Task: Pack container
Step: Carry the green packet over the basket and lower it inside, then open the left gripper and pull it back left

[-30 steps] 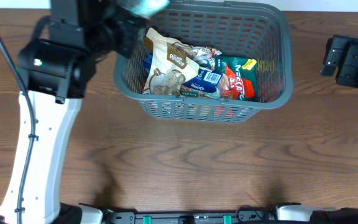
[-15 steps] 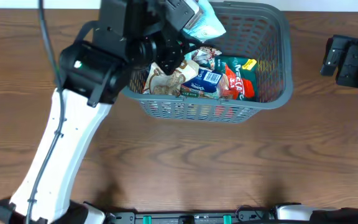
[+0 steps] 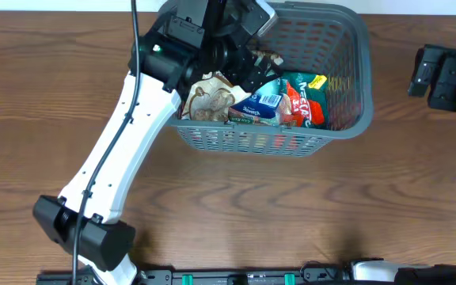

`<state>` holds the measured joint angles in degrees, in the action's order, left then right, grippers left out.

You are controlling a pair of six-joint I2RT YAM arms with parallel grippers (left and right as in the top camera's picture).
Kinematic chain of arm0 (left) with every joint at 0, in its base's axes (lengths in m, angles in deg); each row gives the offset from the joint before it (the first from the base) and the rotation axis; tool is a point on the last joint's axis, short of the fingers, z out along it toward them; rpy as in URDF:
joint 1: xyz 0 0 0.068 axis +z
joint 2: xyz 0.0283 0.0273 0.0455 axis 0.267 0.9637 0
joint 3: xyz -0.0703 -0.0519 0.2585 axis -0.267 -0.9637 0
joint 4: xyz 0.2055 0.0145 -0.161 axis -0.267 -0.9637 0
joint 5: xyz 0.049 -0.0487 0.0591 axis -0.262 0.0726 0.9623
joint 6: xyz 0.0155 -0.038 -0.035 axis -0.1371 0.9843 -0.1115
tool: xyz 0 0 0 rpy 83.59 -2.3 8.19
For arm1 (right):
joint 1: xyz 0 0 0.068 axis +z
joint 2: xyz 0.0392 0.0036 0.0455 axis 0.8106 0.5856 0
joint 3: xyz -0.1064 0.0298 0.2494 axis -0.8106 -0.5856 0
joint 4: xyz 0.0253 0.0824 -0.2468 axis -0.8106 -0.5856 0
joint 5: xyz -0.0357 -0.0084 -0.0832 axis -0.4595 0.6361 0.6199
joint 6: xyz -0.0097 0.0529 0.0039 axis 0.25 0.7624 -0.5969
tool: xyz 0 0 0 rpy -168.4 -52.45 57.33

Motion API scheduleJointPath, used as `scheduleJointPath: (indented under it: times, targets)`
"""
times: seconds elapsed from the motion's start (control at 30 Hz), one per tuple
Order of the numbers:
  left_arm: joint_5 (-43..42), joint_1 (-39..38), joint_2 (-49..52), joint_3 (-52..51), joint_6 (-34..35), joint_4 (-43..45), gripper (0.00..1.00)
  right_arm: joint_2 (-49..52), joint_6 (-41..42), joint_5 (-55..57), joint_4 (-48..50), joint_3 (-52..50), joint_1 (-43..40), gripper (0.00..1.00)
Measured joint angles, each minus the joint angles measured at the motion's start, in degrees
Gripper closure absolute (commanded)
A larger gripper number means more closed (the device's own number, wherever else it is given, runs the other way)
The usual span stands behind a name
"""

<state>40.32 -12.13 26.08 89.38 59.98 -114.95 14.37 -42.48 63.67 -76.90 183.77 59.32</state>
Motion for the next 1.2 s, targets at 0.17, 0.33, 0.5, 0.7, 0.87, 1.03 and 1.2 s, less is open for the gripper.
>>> scheduleJointPath:
  times: [0.17, 0.33, 0.5, 0.7, 0.87, 1.03, 1.2]
  targets:
    - [-0.1, 0.0, -1.6, 0.0, 0.0, 1.3, 0.01, 0.0, 0.0, 0.0, 0.0, 0.0, 0.0, 0.01]
    - [-0.1, 0.0, -2.9, 0.0, -0.1, 1.4, 0.01, 0.0, 0.0, 0.0, 0.0, 0.0, 0.0, 0.01]
    - [-0.1, 0.0, -3.0, 0.0, -0.1, 1.4, 0.01, 0.0, 0.0, 0.0, 0.0, 0.0, 0.0, 0.01]
    - [-0.1, 0.0, -3.0, 0.0, -0.1, 1.4, 0.02, 0.0, 0.0, 0.0, 0.0, 0.0, 0.0, 0.01]
    - [-0.1, 0.0, -3.0, 0.0, -0.1, 1.4, 0.01, 0.0, 0.0, 0.0, 0.0, 0.0, 0.0, 0.01]
    - [0.0, 0.0, -3.0, 0.0, -0.1, 0.7, 0.01, 0.0, 0.0, 0.0, 0.0, 0.0, 0.0, 0.01]
    - [0.2, 0.0, -3.0, 0.0, -0.1, 1.7, 0.01, 0.0, 0.0, 0.0, 0.0, 0.0, 0.0, 0.01]
